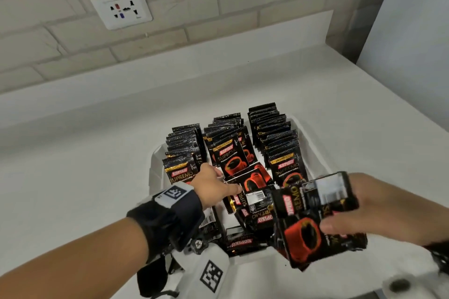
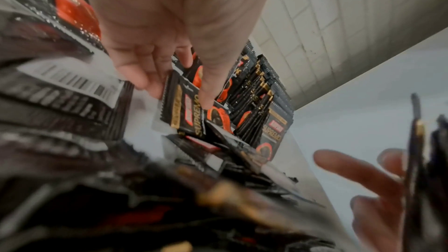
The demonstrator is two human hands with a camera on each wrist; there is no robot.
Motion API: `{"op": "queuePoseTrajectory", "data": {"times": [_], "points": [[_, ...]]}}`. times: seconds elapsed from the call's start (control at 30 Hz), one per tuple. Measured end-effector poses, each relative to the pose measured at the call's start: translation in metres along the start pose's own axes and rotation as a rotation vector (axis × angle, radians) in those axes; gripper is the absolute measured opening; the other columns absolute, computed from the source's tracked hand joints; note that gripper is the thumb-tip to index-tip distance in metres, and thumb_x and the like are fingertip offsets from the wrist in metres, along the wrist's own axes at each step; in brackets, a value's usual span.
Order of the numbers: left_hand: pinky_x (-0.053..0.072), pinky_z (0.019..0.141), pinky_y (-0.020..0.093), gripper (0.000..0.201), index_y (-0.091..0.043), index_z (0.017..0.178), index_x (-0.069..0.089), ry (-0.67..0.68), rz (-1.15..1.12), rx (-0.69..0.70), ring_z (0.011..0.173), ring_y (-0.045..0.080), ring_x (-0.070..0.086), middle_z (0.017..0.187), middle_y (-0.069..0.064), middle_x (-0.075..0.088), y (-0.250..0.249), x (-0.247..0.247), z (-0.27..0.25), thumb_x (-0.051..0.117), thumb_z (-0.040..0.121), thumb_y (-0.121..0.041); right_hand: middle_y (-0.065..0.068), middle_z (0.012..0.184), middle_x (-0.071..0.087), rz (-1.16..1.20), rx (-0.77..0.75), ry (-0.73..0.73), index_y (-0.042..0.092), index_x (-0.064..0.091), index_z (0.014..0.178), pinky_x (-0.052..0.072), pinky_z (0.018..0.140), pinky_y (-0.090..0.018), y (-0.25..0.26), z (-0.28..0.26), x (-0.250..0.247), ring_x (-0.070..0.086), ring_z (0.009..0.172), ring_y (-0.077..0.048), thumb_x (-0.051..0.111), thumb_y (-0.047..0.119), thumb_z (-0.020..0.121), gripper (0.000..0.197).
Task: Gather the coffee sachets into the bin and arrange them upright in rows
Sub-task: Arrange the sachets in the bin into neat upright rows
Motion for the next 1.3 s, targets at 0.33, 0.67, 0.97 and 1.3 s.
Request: {"op": "queuePoseTrajectory", "data": {"times": [0.33, 0.67, 0.97, 1.3], "points": [[0.048, 0.078, 0.027, 0.045, -0.014, 0.100, 0.042, -0.011, -0.008, -0.040, 0.102, 0.019, 0.054, 0.094, -0.001, 0.049, 0.006, 0.003, 0.013, 0.078, 0.074, -0.022, -0.020, 0.107, 0.065, -0.008, 0.048, 0.123, 0.011, 0.061, 0.112, 0.053, 0.083, -0.039, -0.013, 0.024, 0.005, 0.061, 0.097, -0.040, 0.071, 0.029, 0.067, 0.050], [0.042, 0.078, 0.025, 0.043, -0.009, 0.104, 0.044, 0.019, -0.119, -0.046, 0.101, 0.018, 0.050, 0.103, 0.003, 0.048, 0.002, 0.007, 0.024, 0.076, 0.076, -0.012, -0.006, 0.111, 0.067, 0.051, -0.058, 0.101, 0.028, 0.062, 0.109, 0.052, 0.088, -0.032, -0.021, 0.022, 0.003, 0.065, 0.101, -0.022, 0.067, 0.027, 0.072, 0.037], [0.043, 0.066, 0.020, 0.038, -0.010, 0.103, 0.046, 0.051, -0.106, -0.006, 0.098, 0.019, 0.051, 0.110, 0.009, 0.050, -0.027, 0.013, 0.046, 0.075, 0.078, -0.015, 0.008, 0.094, 0.072, 0.010, -0.139, -0.149, 0.043, 0.064, 0.097, 0.053, 0.078, -0.022, -0.028, 0.019, -0.023, 0.068, 0.089, -0.010, 0.070, 0.037, 0.057, 0.041], [0.030, 0.043, 0.017, 0.025, -0.014, 0.084, 0.045, 0.157, -0.098, -0.027, 0.052, 0.009, 0.037, 0.070, 0.002, 0.043, -0.057, 0.010, 0.063, 0.070, 0.082, -0.015, 0.006, 0.087, 0.073, -0.023, -0.174, -0.275, 0.045, 0.069, 0.084, 0.053, 0.068, -0.018, -0.025, 0.032, -0.061, 0.069, 0.077, -0.009, 0.069, 0.014, 0.060, 0.039]]}}
Point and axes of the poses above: each hand's wrist, its own z-axis towards the middle knuckle, its own x-axis out of the palm, y = z × x, the point moved 1 cm from there along z, towards the middle knuckle
